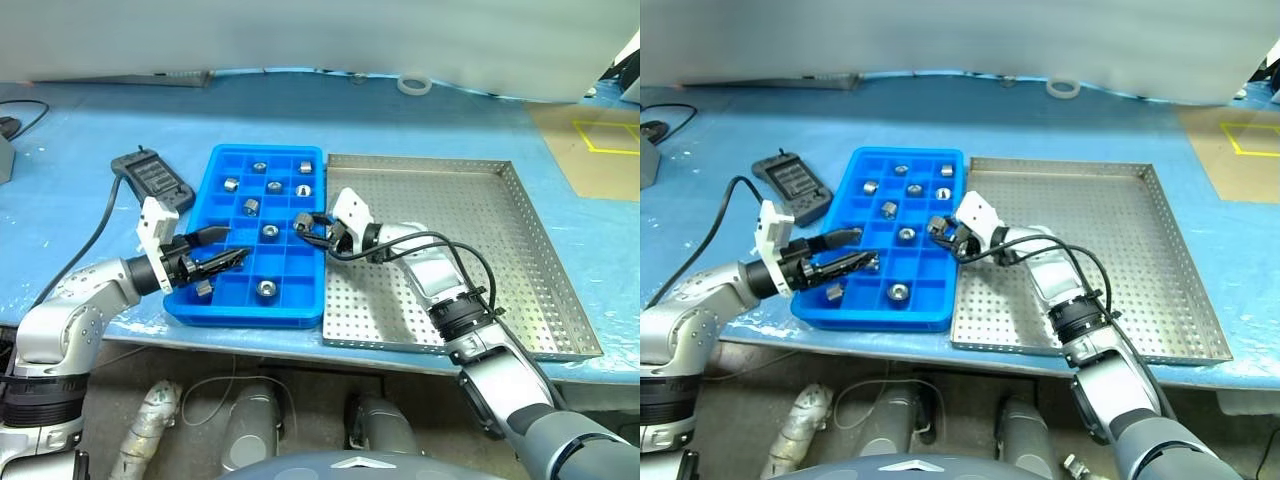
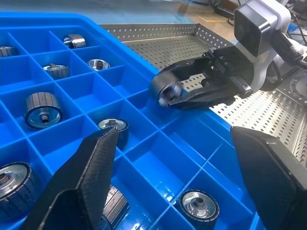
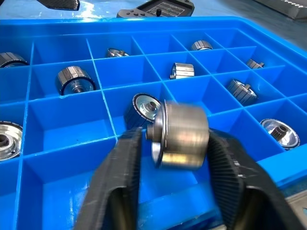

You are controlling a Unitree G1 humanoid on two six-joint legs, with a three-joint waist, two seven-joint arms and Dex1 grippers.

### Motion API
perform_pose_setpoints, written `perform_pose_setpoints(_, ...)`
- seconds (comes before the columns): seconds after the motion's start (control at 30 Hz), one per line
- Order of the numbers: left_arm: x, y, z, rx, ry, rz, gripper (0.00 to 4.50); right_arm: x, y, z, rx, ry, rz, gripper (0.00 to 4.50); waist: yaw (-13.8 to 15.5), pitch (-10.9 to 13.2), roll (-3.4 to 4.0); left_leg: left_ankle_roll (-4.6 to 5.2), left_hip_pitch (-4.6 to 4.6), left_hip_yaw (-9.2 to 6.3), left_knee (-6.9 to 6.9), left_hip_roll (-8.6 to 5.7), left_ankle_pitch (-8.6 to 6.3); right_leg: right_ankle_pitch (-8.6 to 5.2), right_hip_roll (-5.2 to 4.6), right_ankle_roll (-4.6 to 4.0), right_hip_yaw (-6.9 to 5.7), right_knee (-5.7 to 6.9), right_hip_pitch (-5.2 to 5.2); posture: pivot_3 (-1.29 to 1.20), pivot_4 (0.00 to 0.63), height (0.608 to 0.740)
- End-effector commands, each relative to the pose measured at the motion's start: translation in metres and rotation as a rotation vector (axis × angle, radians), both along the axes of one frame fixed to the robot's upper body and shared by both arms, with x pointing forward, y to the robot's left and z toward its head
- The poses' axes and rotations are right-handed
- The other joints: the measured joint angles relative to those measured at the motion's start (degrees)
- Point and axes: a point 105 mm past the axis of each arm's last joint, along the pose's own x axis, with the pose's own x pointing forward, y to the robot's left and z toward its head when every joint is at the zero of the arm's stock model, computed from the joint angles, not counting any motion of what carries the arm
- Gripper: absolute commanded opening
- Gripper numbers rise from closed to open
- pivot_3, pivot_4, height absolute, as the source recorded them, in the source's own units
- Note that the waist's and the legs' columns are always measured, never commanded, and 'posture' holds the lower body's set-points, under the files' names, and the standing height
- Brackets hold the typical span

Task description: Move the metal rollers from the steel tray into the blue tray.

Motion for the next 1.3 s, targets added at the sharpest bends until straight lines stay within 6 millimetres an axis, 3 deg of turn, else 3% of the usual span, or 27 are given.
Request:
perform_pose_setpoints(0.03,0.001,-0.006,0.011,-0.002,-0.051,-0.024,3.95,0.000,0.001,0.012,0.014,-0.034,0.000,3.18,0.01,0.00,0.00,0.00,0.01,0.00,0.00,0.00,0.00,0.00,0.00,0.00,0.00,0.00,0.01,0.09,0.150,0.740)
perform_pose_setpoints(0.13,0.001,-0.008,0.012,-0.004,-0.051,-0.030,3.95,-0.001,-0.002,0.017,0.026,-0.041,-0.009,3.18,-0.11,0.00,-0.01,0.00,0.01,0.00,0.01,0.00,0.00,0.00,0.00,0.00,0.00,0.01,0.01,0.08,0.150,0.740)
perform_pose_setpoints(0.33,0.003,-0.013,0.011,-0.011,-0.052,-0.045,3.95,-0.011,-0.027,0.046,0.081,-0.082,-0.041,3.18,0.06,-0.01,-0.02,-0.01,-0.01,0.00,0.01,0.00,0.01,0.00,0.00,0.00,0.00,-0.02,0.01,0.06,0.150,0.740)
perform_pose_setpoints(0.57,0.026,-0.023,0.016,-0.027,-0.109,-0.042,3.95,-0.015,-0.086,0.063,0.082,-0.135,-0.243,3.18,0.29,-0.03,-0.05,0.00,0.08,0.00,0.03,0.00,0.00,0.01,0.00,0.02,0.01,0.02,0.08,0.03,0.150,0.740)
perform_pose_setpoints(0.7,0.046,-0.043,0.023,-0.069,-0.139,-0.072,3.95,-0.012,-0.124,0.067,0.088,-0.164,-0.419,3.18,-0.02,-0.04,-0.04,0.01,0.13,0.00,0.08,-0.01,0.02,0.02,0.00,0.02,0.04,0.03,0.16,-0.04,0.150,0.740)
perform_pose_setpoints(0.83,0.059,-0.059,0.024,-0.098,-0.142,-0.090,3.95,-0.018,-0.134,0.061,0.101,-0.159,-0.489,3.18,-0.69,-0.05,-0.03,0.02,0.13,0.01,0.10,0.00,0.02,0.02,0.00,0.02,0.05,0.01,0.16,-0.08,0.150,0.740)
perform_pose_setpoints(0.93,0.056,-0.075,0.026,-0.114,-0.146,-0.163,3.95,-0.028,-0.132,0.052,0.114,-0.131,-0.509,3.18,-1.05,-0.05,-0.03,0.12,0.10,0.01,0.07,0.00,0.04,0.02,0.00,0.02,0.05,0.00,0.10,-0.09,0.150,0.740)
perform_pose_setpoints(1.3,0.053,-0.073,0.019,-0.105,-0.139,-0.166,3.95,-0.029,-0.142,0.051,0.093,-0.129,-0.543,3.18,-1.96,-0.05,-0.03,0.25,0.12,0.01,0.14,0.00,-0.10,0.02,0.00,0.02,0.05,0.00,0.19,-0.07,0.150,0.740)
